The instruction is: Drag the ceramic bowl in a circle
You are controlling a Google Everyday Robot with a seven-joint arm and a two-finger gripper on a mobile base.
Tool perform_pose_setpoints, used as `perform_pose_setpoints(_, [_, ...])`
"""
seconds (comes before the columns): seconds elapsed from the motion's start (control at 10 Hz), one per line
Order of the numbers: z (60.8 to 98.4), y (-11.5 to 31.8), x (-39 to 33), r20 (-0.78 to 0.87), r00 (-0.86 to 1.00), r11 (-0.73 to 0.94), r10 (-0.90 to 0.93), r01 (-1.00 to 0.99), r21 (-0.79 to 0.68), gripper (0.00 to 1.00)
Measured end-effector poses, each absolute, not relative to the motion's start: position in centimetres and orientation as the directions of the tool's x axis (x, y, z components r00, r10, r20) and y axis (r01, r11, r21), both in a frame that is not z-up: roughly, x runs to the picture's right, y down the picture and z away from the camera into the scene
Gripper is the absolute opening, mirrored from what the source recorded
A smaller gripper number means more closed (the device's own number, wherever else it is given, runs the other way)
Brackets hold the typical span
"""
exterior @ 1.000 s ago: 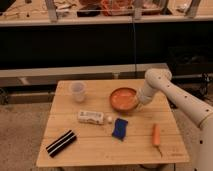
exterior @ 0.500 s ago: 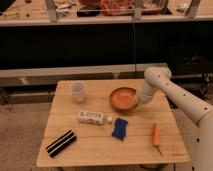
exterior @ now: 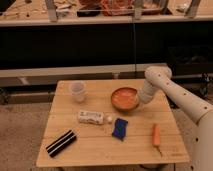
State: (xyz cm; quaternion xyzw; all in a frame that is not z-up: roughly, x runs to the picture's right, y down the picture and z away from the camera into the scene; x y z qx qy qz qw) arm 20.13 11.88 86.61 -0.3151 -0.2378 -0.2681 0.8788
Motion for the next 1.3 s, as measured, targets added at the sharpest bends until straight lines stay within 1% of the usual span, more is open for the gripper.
perform_pose_setpoints(0.4, [86.1, 12.2, 18.5, 0.592, 0.732, 0.636, -0.336, 0.641, -0.431, 0.01])
perform_pose_setpoints(1.3, [85.6, 11.8, 19.5, 0.580, 0.743, 0.606, -0.336, 0.641, -0.471, 0.01])
